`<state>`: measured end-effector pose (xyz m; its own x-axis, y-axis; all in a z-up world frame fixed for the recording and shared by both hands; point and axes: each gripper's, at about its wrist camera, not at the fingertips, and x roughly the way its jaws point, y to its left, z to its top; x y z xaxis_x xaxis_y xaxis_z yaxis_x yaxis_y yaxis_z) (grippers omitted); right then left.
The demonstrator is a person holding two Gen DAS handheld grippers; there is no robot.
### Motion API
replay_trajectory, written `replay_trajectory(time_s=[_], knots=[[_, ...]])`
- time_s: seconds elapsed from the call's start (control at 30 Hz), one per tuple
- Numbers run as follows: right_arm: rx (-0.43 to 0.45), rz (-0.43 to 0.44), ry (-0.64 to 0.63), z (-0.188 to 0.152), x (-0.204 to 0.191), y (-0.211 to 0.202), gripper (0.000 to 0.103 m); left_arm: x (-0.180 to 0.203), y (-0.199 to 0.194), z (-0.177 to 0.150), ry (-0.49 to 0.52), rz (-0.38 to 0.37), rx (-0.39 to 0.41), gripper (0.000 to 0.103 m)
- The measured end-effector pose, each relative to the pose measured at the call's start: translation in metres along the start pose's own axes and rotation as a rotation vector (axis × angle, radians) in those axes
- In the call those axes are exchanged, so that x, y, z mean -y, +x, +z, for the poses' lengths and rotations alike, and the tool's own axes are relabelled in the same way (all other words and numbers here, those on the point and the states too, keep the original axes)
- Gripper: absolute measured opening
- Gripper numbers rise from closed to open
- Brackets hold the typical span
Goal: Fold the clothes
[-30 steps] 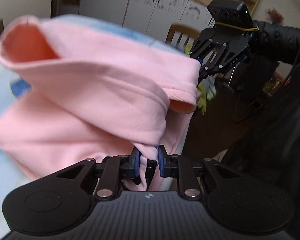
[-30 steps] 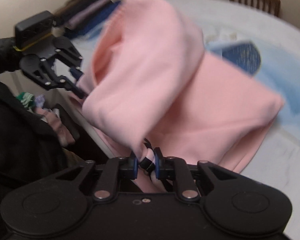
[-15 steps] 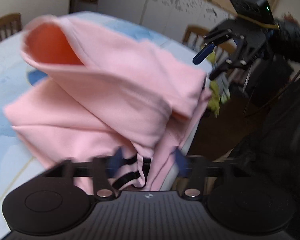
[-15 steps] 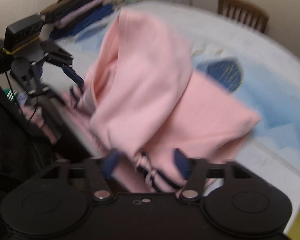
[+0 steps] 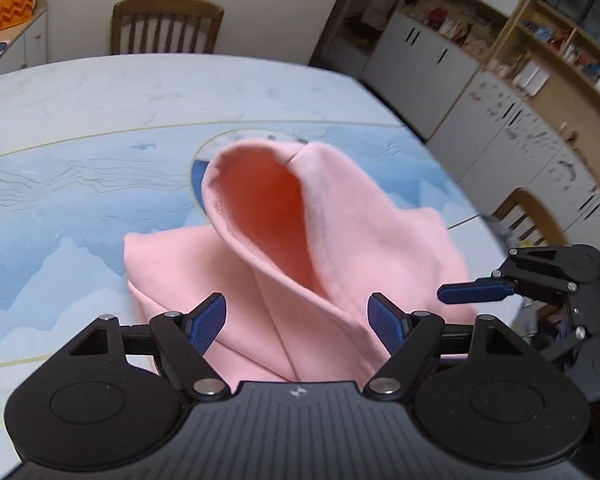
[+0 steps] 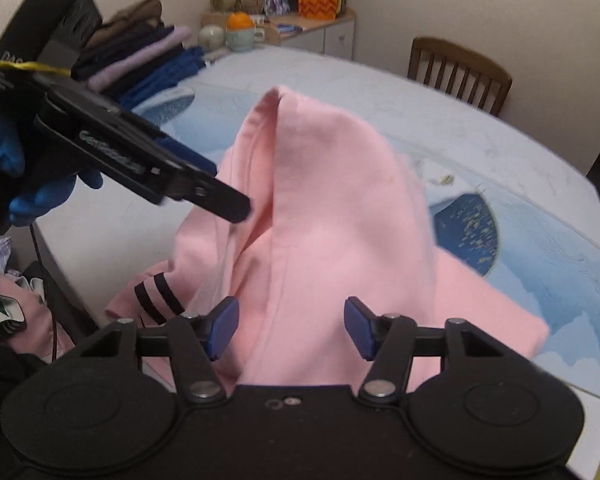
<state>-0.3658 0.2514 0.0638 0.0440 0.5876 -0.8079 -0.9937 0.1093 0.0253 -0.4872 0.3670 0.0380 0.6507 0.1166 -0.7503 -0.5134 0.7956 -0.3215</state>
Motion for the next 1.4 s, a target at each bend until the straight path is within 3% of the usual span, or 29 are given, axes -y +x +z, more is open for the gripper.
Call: replay_trajectory(time_s=[0.07, 0.1, 0.23, 0.27, 0.33, 0.5, 0.57, 0.73, 0.87, 0.97, 1.07, 1.13, 1.3, 1.4], knots=[[-0.019, -0.020, -0.008, 0.000, -0.006, 0.010, 0.103, -0.003, 0.006, 0.000, -0.014, 0.032, -0.003, 0.076], [-0.029, -0.040, -0.013, 0.000, -0.009, 0.015, 0.103, -0.005, 0.008, -0.001, -0.028, 0.049, -0.003, 0.071], [-0.055, -0.091, 0.002, -0.003, -0.015, 0.032, 0.103, -0.005, 0.016, -0.005, -0.021, 0.100, -0.004, 0.033], [-0.063, -0.107, -0.007, -0.004, -0.017, 0.035, 0.103, -0.004, 0.017, -0.006, -0.008, 0.113, -0.001, 0.030], [-0.071, -0.148, -0.028, -0.008, -0.016, 0.038, 0.103, -0.002, 0.020, -0.009, 0.018, 0.141, 0.005, 0.012], [-0.017, -0.153, 0.034, -0.017, 0.014, 0.005, 0.103, -0.001, 0.016, -0.018, 0.114, 0.195, 0.022, 0.009], [0.021, -0.233, 0.074, -0.020, 0.035, -0.019, 0.103, -0.001, 0.010, -0.019, 0.165, 0.215, 0.029, 0.008], [0.030, -0.372, 0.210, -0.042, 0.094, -0.048, 0.103, -0.002, 0.009, -0.022, 0.258, 0.247, 0.024, 0.007], [-0.007, -0.315, 0.233, -0.058, 0.102, -0.026, 0.103, 0.001, 0.015, -0.023, 0.285, 0.260, 0.018, 0.007], [-0.002, -0.282, 0.217, -0.062, 0.095, -0.022, 0.103, 0.008, 0.014, -0.023, 0.293, 0.195, 0.008, 0.010], [0.010, -0.246, 0.231, -0.060, 0.091, -0.032, 0.103, 0.013, 0.009, -0.026, 0.287, 0.166, -0.005, 0.032], [0.012, -0.235, 0.250, -0.060, 0.089, -0.039, 0.103, 0.014, 0.003, -0.028, 0.244, 0.144, -0.001, 0.068], [0.020, -0.217, 0.294, -0.058, 0.077, -0.052, 0.103, 0.021, 0.012, -0.032, 0.118, 0.086, -0.065, 0.073], [-0.012, -0.204, 0.426, -0.058, 0.077, -0.040, 0.103, 0.024, 0.025, -0.034, 0.046, 0.087, -0.094, 0.073]])
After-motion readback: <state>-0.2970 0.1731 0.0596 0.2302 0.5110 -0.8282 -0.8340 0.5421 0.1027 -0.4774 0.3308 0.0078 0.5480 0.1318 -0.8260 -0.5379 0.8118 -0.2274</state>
